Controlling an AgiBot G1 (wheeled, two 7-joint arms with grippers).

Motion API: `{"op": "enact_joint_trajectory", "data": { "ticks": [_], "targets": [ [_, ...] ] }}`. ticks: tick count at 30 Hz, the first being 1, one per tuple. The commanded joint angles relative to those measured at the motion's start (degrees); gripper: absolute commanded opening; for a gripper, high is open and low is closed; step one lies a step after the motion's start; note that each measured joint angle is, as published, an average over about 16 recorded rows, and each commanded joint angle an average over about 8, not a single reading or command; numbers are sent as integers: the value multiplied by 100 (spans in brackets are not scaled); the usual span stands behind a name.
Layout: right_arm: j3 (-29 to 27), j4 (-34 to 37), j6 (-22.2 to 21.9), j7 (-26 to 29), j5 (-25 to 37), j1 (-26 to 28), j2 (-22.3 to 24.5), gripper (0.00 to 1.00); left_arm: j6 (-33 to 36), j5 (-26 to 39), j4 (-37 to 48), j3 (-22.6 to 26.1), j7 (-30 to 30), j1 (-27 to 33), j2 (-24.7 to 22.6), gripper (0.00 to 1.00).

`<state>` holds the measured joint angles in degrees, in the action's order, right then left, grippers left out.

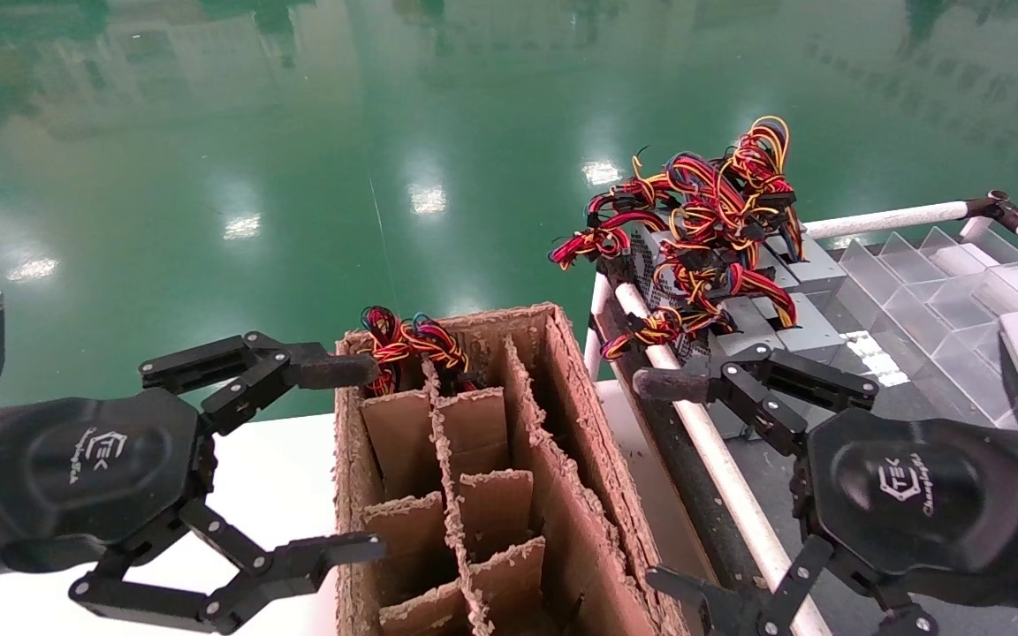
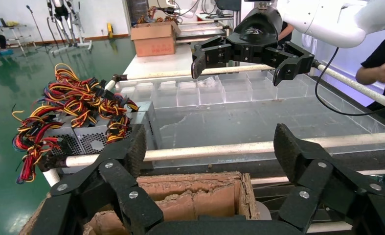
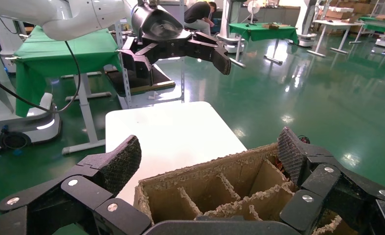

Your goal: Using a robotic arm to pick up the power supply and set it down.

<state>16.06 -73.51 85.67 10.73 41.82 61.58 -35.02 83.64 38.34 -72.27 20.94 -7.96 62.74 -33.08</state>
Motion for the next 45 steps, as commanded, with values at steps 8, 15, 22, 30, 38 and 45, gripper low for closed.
{"op": "enact_joint_trajectory", "data": {
  "ticks": [8,15,22,30,38,45],
  "targets": [
    [0,0,0,0,0,0,0,100,0,0,0,0,0,0,0,0],
    [0,0,0,0,0,0,0,100,0,0,0,0,0,0,0,0],
    [0,0,0,0,0,0,0,100,0,0,0,0,0,0,0,0],
    [0,0,0,0,0,0,0,100,0,0,0,0,0,0,0,0],
    [0,0,0,0,0,0,0,100,0,0,0,0,0,0,0,0],
    [0,0,0,0,0,0,0,100,0,0,0,0,0,0,0,83]
  ]
}}
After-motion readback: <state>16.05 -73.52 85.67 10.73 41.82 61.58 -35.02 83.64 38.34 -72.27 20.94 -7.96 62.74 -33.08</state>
